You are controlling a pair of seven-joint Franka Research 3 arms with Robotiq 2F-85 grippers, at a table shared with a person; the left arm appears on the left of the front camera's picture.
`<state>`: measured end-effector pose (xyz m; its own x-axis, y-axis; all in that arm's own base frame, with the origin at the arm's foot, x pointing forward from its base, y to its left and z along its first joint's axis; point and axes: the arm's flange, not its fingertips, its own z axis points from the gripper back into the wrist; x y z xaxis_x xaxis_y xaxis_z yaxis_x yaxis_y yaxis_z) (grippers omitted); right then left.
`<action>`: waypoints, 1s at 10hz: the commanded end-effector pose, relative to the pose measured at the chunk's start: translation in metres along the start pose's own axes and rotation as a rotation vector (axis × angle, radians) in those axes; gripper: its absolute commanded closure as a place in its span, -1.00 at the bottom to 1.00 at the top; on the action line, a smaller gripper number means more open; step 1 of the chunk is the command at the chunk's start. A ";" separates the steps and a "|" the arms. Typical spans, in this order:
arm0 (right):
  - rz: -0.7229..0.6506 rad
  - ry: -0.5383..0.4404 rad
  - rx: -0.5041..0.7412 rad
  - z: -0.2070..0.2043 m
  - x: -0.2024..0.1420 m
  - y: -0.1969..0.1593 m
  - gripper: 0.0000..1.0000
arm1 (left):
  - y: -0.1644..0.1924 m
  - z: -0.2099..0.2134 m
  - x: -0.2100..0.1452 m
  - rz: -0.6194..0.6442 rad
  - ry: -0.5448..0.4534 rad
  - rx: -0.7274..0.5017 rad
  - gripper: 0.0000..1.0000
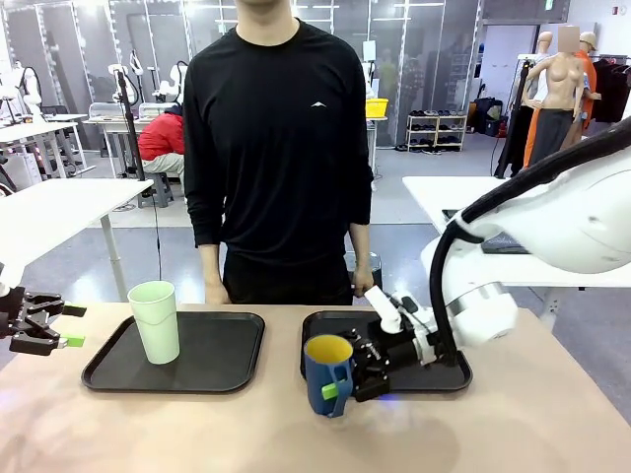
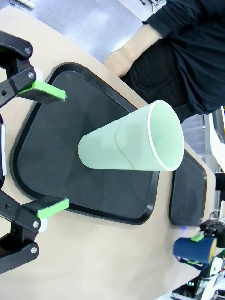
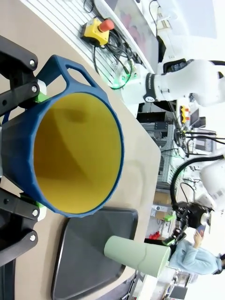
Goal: Sort and store the cups by type.
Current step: Pick up the Handle plastic cup and place it into the empty Flat Tray.
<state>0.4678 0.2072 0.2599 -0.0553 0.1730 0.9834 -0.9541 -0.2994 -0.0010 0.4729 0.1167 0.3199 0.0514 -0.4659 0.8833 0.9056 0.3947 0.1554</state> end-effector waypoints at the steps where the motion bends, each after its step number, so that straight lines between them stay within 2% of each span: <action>1: -0.023 -0.012 -0.047 0.023 0.027 0.008 0.11 | 0.001 -0.001 -0.001 -0.009 -0.016 0.003 -1.00; 4: 0.003 -0.010 -0.117 0.074 0.058 0.006 0.11 | 0.001 -0.001 -0.001 -0.009 -0.016 0.003 -1.00; 7: 0.014 -0.005 -0.185 0.112 0.067 -0.010 0.11 | 0.001 -0.001 -0.001 -0.009 -0.016 0.003 -1.00; 10: 0.009 0.005 -0.247 0.134 0.068 -0.025 0.11 | 0.001 -0.001 -0.001 -0.009 -0.016 0.003 -1.00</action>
<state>0.5165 0.0982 0.3497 -0.0973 0.1771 0.9794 -0.9927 -0.0878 -0.0828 0.4728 0.1170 0.3199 0.0517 -0.4659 0.8833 0.9054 0.3951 0.1555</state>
